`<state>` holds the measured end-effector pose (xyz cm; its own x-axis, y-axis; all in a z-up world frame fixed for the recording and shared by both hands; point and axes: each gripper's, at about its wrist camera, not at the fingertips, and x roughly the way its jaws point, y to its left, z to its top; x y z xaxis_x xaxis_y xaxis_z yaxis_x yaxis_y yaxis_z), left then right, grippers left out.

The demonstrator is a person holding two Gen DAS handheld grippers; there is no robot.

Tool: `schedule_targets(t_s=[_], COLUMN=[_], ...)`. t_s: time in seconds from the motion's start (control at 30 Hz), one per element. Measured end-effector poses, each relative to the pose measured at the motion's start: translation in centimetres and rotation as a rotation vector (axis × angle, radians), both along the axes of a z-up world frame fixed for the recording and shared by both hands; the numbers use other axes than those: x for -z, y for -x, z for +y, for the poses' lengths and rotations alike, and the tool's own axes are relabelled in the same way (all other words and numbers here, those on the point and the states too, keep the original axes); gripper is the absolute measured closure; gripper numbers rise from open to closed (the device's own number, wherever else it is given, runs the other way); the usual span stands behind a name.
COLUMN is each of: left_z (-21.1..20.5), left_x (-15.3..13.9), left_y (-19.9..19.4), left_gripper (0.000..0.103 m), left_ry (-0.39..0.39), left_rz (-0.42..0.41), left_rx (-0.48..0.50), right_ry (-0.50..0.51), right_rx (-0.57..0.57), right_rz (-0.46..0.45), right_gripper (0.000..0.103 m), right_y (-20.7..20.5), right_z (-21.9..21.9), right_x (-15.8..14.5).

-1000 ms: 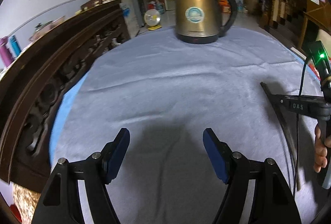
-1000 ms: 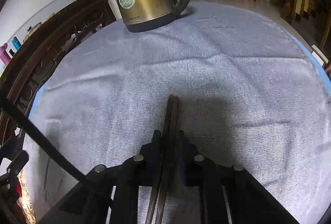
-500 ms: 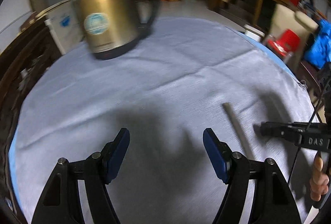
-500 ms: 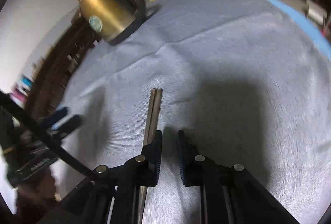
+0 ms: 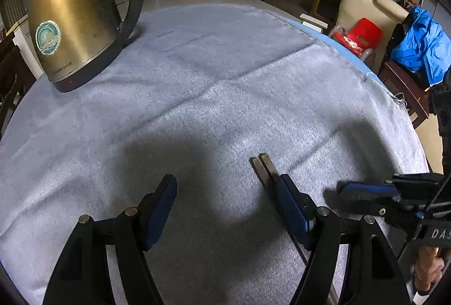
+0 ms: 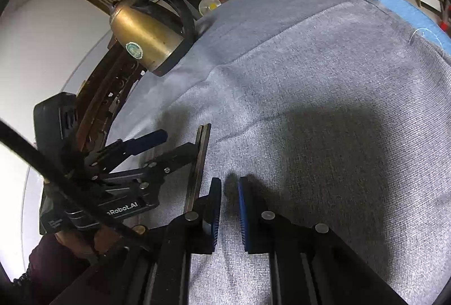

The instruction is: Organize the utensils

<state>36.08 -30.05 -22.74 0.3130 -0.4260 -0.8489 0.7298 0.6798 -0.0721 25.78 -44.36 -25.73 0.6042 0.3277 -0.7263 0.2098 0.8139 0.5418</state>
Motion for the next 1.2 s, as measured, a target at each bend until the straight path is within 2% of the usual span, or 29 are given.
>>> schedule_targets(t_s=[0.1, 0.3, 0.43, 0.57, 0.7, 0.77, 0.8, 0.87, 0.97, 1.03, 1.07, 1.1, 1.2], left_z=[0.2, 1.3, 3.6, 5.7, 6.1, 5.9, 5.8, 5.7, 5.5, 5.6, 5.8, 6.2, 7.0], left_x=[0.0, 1.0, 1.1, 1.1, 1.1, 1.0, 0.9, 0.8, 0.9, 0.9, 0.9, 0.9, 0.5], left_y=[-0.5, -0.6, -0.4, -0.9, -1.0, -0.8, -0.7, -0.8, -1.0, -1.1, -1.1, -1.2, -0.4], left_gripper=[0.027, 0.027, 0.027, 0.029, 0.033, 0.047, 0.051, 0.068, 0.085, 0.086, 0.087, 0.088, 0.089], left_ry=[0.004, -0.077, -0.099, -0.090, -0.071, -0.068, -0.057, -0.042, -0.030, -0.019, -0.010, 0.006, 0.023], left_rz=[0.038, -0.001, 0.031, 0.068, 0.081, 0.076, 0.081, 0.083, 0.080, 0.083, 0.087, 0.097, 0.096], left_rx=[-0.013, 0.011, -0.012, -0.075, -0.115, -0.124, -0.126, -0.133, -0.136, -0.141, -0.140, -0.140, -0.144], right_ry=[0.006, 0.014, 0.032, 0.103, 0.138, 0.169, 0.195, 0.216, 0.311, 0.379, 0.415, 0.455, 0.458], right_rx=[-0.004, -0.010, -0.008, -0.029, -0.072, -0.081, -0.081, -0.105, -0.118, -0.150, -0.158, -0.162, -0.166], right_rz=[-0.006, -0.006, 0.006, 0.045, 0.056, 0.066, 0.084, 0.120, 0.164, 0.193, 0.204, 0.211, 0.207], right_gripper=[0.090, 0.091, 0.091, 0.086, 0.086, 0.081, 0.078, 0.078, 0.080, 0.082, 0.091, 0.093, 0.095], right_y=[-0.2, 0.1, -0.2, -1.4, -3.7, -5.6, -6.4, -7.6, -9.2, -10.0, -10.0, -10.0, -9.5], right_z=[0.0, -0.1, 0.1, 1.3, 2.8, 3.7, 4.0, 4.7, 5.6, 6.5, 6.8, 7.0, 7.0], right_x=[0.0, 0.0, -0.1, -0.9, -1.8, -2.1, -2.1, -1.8, -1.5, -1.5, -1.4, -1.4, -1.4])
